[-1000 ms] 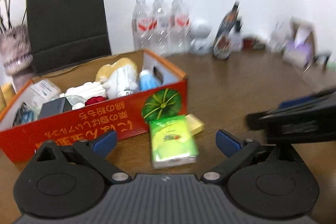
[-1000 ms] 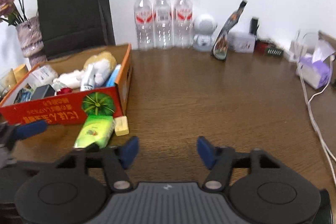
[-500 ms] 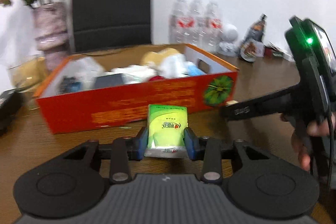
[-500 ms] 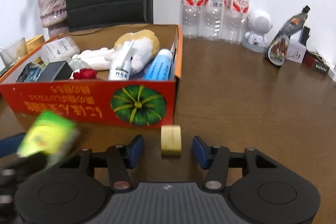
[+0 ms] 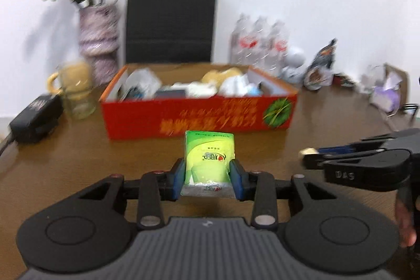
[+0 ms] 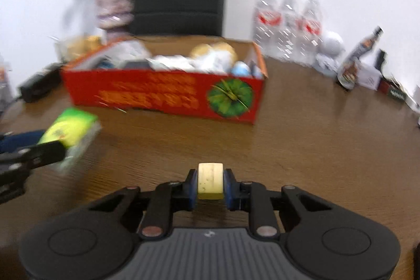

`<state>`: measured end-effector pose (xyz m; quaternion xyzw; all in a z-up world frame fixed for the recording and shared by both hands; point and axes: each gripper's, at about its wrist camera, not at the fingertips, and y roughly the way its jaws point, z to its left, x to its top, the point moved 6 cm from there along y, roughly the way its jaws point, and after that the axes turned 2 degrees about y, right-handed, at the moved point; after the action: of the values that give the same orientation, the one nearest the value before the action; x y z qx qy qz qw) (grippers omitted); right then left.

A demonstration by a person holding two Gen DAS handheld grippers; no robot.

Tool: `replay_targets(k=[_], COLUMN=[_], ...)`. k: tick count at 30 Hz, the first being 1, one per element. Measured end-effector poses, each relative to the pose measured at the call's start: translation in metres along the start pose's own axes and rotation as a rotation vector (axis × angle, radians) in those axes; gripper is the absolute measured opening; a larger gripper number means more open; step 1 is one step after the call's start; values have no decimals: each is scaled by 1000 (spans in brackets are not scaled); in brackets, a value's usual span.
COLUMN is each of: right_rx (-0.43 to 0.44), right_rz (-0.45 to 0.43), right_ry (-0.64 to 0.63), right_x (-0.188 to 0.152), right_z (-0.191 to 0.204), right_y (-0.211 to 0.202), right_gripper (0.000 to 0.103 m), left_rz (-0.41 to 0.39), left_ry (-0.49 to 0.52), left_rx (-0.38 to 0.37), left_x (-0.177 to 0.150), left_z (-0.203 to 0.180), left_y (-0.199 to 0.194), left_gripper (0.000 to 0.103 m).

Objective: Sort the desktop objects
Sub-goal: 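Lower the tissue pack and yellow block into the box and open both grippers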

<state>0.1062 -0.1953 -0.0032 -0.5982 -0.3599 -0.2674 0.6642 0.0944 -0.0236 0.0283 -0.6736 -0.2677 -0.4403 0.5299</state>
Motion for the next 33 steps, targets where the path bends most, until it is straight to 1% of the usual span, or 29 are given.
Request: replay_targets(k=[1, 2, 5, 7, 9, 11, 12, 14, 18, 20, 22, 25, 26, 27, 28, 29, 30, 31, 32, 33], right_rx=[20, 29, 36, 58, 77, 92, 106, 124, 110, 106, 105, 108, 104, 99, 101, 108, 123, 136, 147, 145], right_rz=[-15, -40, -122, -139, -129, -109, -100, -72, -6, 35, 71, 97, 105, 108, 115, 126, 134, 139, 144, 151], right_ry=[-5, -2, 13, 32, 57, 88, 102, 106, 80, 67, 50, 47, 54, 65, 80, 97, 112, 128, 145, 155], right_x=[7, 22, 77, 111, 140, 158, 164, 169, 176, 176, 175, 176, 176, 176, 176, 175, 174, 174, 175, 175], right_z=[4, 4, 2, 1, -1, -1, 1, 7, 19, 24, 28, 26, 22, 19, 17, 14, 13, 13, 12, 11], right_y=[-6, -11, -12, 2, 24, 50, 64, 89, 136, 156, 173, 185, 188, 191, 193, 194, 194, 192, 191, 189], right_gripper=[19, 19, 19, 19, 19, 19, 19, 19, 19, 20, 20, 20, 20, 20, 22, 32, 40, 61, 77, 82], left_rz=[1, -5, -48, -62, -53, -26, -13, 30, 79, 105, 130, 145, 147, 137, 119, 108, 106, 109, 113, 124], left_ry=[-4, -9, 10, 15, -43, -118, -137, -132, -162, -160, -150, -145, -146, -153, -165, -169, -164, -158, -159, -164], left_rx=[-25, -28, 17, 50, 79, 93, 98, 105, 97, 103, 113, 123, 123, 119, 113, 99, 94, 97, 108, 120], left_x=[12, 29, 85, 112, 126, 128, 129, 131, 137, 136, 132, 130, 130, 131, 132, 133, 135, 136, 137, 139], left_z=[3, 9, 28, 41, 63, 82, 89, 98, 115, 119, 120, 122, 123, 124, 125, 126, 126, 126, 128, 131], left_y=[1, 3, 21, 43, 74, 103, 116, 138, 174, 188, 200, 210, 212, 212, 210, 207, 203, 200, 196, 193], left_gripper=[36, 36, 36, 36, 36, 36, 36, 36, 36, 36, 36, 38, 42, 54, 63, 75, 81, 84, 91, 100])
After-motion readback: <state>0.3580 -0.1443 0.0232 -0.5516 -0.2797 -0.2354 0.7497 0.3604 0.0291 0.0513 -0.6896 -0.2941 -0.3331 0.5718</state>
